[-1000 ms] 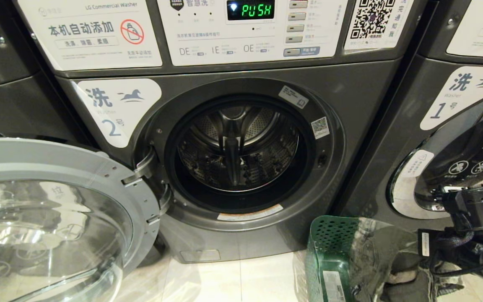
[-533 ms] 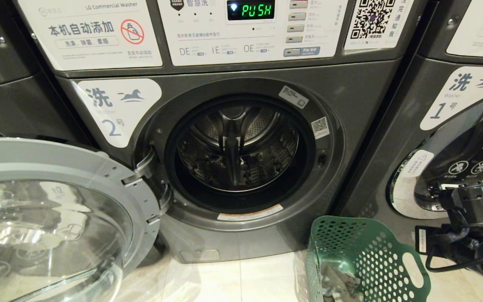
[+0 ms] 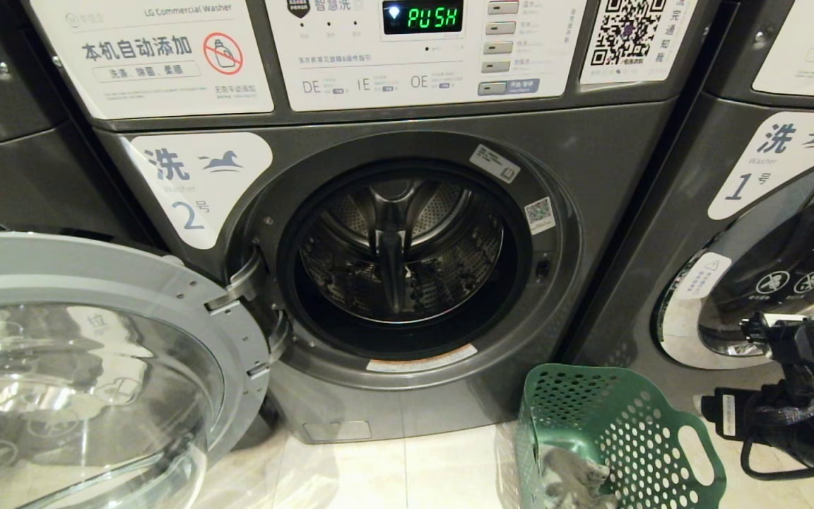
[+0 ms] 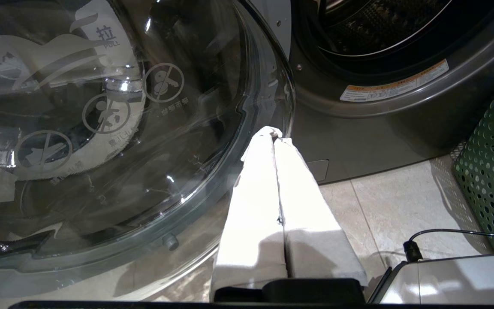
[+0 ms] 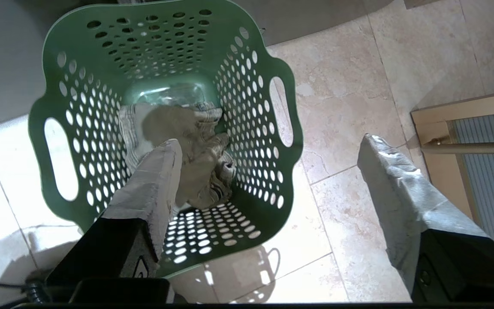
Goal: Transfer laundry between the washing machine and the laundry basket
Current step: Close the washing machine door with the left hand
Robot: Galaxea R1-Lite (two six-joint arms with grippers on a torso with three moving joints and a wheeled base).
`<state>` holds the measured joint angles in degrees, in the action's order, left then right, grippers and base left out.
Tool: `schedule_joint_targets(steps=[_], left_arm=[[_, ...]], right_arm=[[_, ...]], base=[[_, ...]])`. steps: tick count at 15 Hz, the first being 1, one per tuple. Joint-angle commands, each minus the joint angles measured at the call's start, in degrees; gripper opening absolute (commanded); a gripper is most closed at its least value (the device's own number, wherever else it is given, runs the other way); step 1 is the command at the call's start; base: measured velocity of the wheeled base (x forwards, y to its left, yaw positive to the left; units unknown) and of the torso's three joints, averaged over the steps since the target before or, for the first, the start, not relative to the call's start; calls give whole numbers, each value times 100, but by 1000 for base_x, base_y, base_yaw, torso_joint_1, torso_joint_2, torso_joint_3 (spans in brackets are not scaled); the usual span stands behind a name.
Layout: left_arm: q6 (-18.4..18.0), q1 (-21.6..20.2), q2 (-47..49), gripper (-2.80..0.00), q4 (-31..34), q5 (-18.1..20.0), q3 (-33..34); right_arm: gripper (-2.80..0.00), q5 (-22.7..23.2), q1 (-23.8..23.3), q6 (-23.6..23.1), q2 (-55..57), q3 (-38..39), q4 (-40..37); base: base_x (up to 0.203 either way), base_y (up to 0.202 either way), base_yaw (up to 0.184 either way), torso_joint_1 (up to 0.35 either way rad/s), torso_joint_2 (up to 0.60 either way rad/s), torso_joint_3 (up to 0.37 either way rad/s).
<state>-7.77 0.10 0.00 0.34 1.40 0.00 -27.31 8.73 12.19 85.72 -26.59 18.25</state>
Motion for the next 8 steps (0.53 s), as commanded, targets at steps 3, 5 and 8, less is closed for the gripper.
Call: schedule_joint_targets(steps=[3, 5, 8], left_arm=[[-5, -1, 0, -280, 1, 0, 0], [-2, -1, 0, -280, 1, 0, 0], [73, -1, 0, -280, 1, -17, 0]], right_arm=[[0, 120, 6, -124, -489, 270, 12], [0, 120, 22, -169, -676, 353, 12], [0, 143, 29, -363, -967, 544, 12]], base=[[0, 0, 0, 0, 0, 0], [0, 0, 0, 0, 0, 0], [0, 0, 0, 0, 0, 0]])
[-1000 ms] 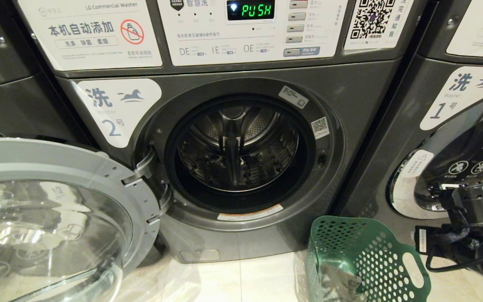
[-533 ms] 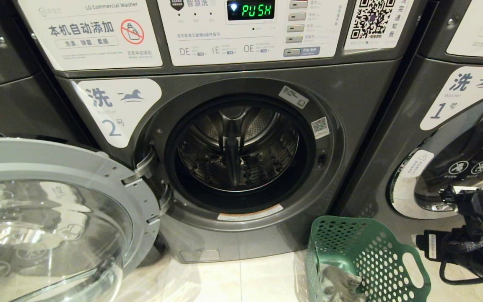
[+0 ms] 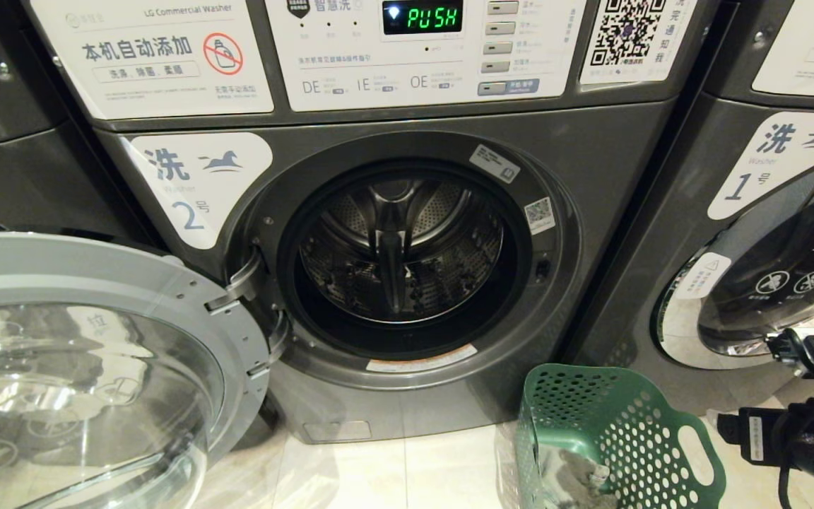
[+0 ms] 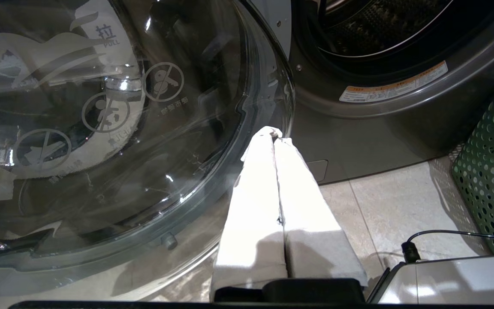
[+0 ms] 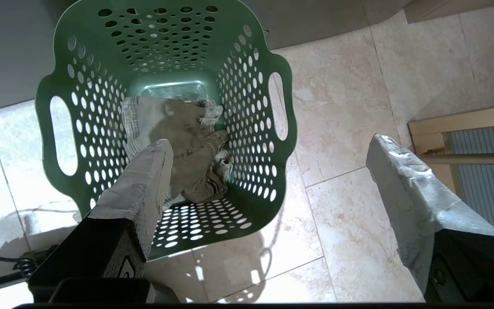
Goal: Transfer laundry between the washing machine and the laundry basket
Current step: Close the washing machine door with the left hand
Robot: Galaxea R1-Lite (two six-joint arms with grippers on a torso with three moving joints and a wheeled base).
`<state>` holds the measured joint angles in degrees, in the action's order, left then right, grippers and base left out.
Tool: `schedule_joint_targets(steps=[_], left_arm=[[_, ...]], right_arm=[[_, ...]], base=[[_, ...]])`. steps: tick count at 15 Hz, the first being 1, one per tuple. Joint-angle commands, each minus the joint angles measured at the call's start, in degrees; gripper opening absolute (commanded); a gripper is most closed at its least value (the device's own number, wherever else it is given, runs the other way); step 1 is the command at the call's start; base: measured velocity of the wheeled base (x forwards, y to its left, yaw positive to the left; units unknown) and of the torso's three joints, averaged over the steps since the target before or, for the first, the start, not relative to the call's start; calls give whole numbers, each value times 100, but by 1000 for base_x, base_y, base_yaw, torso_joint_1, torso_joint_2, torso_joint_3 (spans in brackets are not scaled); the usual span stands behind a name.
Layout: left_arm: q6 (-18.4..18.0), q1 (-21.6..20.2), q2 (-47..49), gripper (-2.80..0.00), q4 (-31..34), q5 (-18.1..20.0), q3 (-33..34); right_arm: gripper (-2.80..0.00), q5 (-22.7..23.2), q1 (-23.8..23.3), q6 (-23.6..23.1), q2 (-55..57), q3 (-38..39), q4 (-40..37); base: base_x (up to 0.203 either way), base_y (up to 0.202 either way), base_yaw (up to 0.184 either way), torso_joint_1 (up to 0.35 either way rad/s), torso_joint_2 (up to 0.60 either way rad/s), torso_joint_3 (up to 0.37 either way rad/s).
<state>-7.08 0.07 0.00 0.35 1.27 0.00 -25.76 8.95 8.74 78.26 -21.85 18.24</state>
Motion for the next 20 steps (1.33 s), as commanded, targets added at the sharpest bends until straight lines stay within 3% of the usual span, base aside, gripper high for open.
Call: schedule_joint_targets(steps=[1, 9, 10, 16, 20], left_arm=[[43, 1, 0, -280, 0, -4, 0], [75, 1, 0, -280, 1, -13, 0], [75, 1, 0, -280, 9, -13, 0], [67, 1, 0, -280, 9, -13, 0], [18, 1, 9, -280, 9, 5, 0]], right_arm=[[0, -2, 10, -85, -292, 123, 13], [0, 38, 10, -201, -1311, 480, -33], [-280, 42, 14, -208, -1535, 509, -82], [-280, 571, 19, -209, -3226, 640, -1075], [-280, 1196, -86, -152, -4523, 1365, -1365]], base=[[0, 0, 0, 0, 0, 0], [0, 0, 0, 0, 0, 0], [0, 0, 0, 0, 0, 0], [0, 0, 0, 0, 0, 0], [0, 0, 0, 0, 0, 0]])
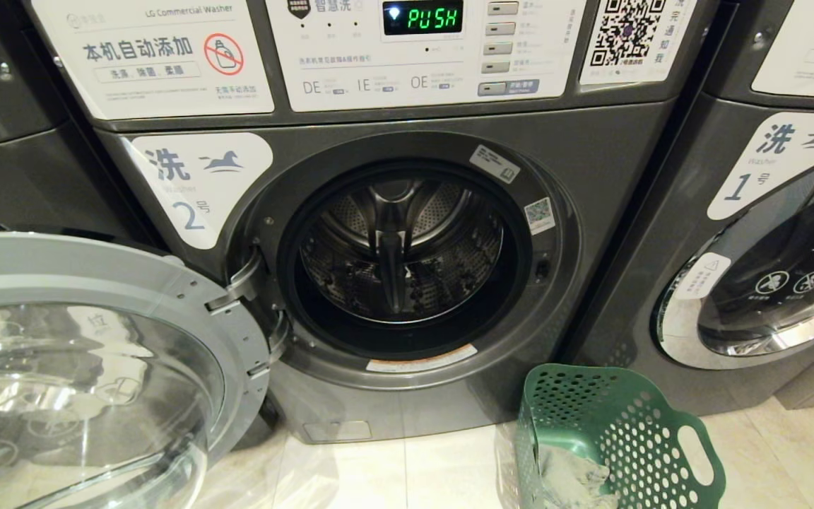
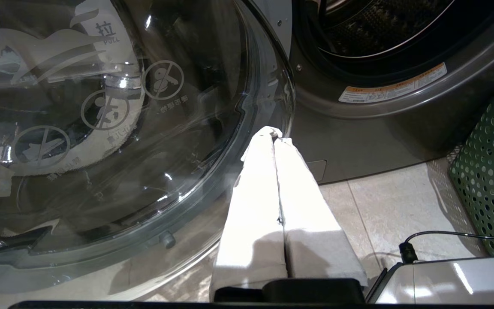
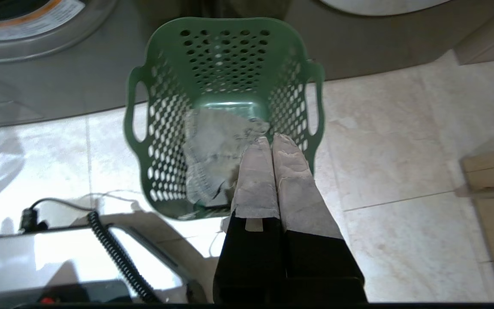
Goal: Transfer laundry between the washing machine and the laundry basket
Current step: Close the washing machine door with the left hand
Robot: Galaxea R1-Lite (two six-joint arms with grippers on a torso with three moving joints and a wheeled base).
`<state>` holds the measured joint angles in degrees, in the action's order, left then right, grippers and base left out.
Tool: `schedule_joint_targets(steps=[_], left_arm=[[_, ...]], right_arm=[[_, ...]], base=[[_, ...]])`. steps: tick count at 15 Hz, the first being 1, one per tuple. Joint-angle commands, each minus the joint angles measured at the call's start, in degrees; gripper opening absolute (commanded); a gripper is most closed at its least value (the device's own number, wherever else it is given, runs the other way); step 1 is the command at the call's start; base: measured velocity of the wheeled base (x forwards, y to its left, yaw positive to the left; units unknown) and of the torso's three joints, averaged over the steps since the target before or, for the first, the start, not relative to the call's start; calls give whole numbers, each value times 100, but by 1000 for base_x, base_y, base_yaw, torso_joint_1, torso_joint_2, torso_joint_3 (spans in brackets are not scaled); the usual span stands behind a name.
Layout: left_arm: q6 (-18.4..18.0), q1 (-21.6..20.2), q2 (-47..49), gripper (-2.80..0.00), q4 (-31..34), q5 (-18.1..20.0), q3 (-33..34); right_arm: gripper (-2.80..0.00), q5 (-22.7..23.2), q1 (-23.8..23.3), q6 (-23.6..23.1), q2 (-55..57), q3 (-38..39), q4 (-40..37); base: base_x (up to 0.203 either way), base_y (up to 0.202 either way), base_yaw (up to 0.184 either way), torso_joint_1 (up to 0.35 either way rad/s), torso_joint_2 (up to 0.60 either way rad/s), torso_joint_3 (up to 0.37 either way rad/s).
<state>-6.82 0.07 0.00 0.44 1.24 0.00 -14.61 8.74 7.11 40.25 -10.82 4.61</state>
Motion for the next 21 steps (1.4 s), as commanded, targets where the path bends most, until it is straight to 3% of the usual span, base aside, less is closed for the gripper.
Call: schedule_joint_targets(steps=[1, 4, 6, 9, 11, 15, 21], left_arm=[[-67, 1, 9, -280, -4, 24, 0], [-153, 1, 9, -280, -18, 43, 0], [-127, 1, 9, -280, -26, 34, 0], [-92, 1, 9, -280, -26, 25, 0], [-60, 1, 9, -280, -18, 34, 0], [58, 10, 9, -280, -9, -10, 0], [85, 10, 9, -280, -9, 17, 0]], right_arm=[[-280, 241, -207, 15, -1007, 510, -16], [-280, 1081, -675, -47, -1428, 1007, -60], [-280, 1504, -725, -402, -1371, 1021, -311], [-280, 1515, -615, -904, -1580, 1038, -302], [-280, 1598, -630, -1302, -2413, 1041, -418], [-280, 1556, -798, -1171, -3930, 1022, -605], [-280, 1496, -839, -1045, -4016, 1082, -470]], base=[[0, 0, 0, 0, 0, 0], [0, 0, 0, 0, 0, 0], [0, 0, 0, 0, 0, 0], [0, 0, 0, 0, 0, 0], [0, 0, 0, 0, 0, 0], [0, 0, 0, 0, 0, 0], [0, 0, 0, 0, 0, 0]])
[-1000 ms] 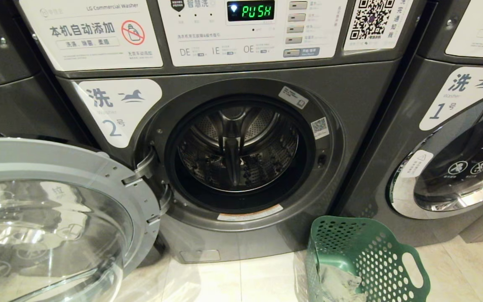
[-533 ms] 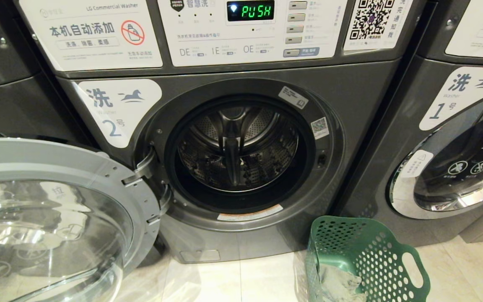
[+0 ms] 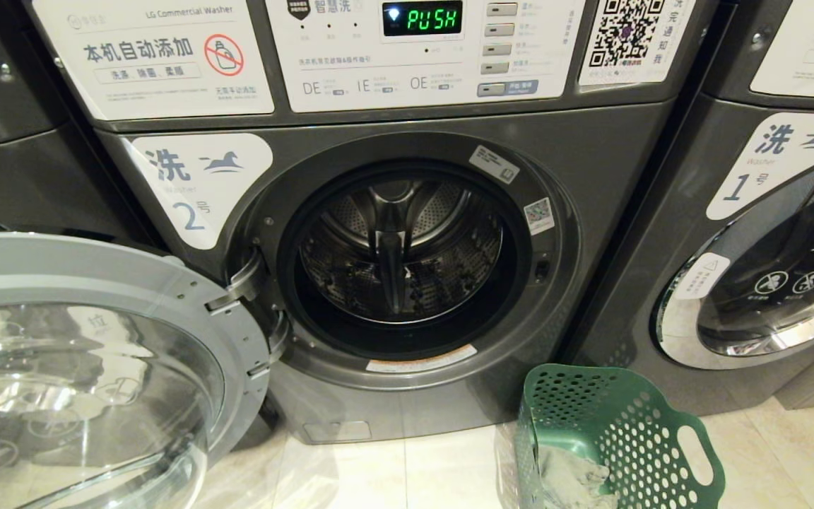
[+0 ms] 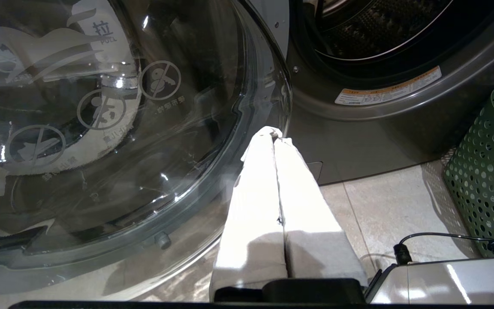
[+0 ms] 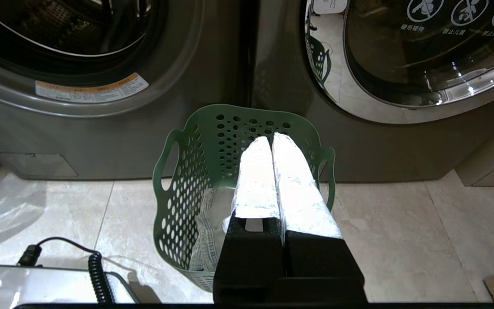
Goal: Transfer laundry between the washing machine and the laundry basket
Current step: Close the washing machine door with the left hand
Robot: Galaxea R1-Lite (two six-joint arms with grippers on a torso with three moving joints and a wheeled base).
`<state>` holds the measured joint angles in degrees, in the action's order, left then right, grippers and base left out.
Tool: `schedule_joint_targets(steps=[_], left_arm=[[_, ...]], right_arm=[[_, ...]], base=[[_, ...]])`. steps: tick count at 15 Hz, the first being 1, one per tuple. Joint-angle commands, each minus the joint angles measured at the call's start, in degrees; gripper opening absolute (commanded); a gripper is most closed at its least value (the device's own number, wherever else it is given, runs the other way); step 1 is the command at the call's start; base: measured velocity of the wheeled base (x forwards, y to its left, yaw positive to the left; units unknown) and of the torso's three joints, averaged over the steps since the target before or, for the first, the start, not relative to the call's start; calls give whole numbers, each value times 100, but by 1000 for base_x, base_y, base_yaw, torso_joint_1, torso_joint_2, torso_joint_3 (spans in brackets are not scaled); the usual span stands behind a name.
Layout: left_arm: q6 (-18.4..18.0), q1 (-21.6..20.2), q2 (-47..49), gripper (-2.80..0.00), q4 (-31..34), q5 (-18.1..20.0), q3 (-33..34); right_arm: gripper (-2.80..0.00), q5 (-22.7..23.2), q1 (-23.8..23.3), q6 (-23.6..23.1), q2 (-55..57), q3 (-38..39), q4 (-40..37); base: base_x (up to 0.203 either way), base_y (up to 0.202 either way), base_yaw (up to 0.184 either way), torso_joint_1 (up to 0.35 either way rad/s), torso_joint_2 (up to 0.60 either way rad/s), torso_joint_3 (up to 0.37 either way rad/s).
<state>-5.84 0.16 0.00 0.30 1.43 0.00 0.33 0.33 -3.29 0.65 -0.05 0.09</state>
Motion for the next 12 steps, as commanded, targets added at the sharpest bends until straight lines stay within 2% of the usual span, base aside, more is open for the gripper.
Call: schedule_joint_targets(steps=[1, 5, 12], left_arm=[[-5, 2, 9, -280, 5, -2, 0], [-14, 2, 9, -280, 5, -20, 0], [-23, -6, 9, -280, 5, -11, 0]], right_arm=[[-280, 2, 2, -14, -64, 5, -18], [-280, -7, 2, -14, -56, 5, -18], [-280, -7, 2, -14, -56, 5, -18]], base=[[0, 0, 0, 0, 0, 0], [0, 0, 0, 1, 2, 48], [0, 0, 0, 1, 0, 189]])
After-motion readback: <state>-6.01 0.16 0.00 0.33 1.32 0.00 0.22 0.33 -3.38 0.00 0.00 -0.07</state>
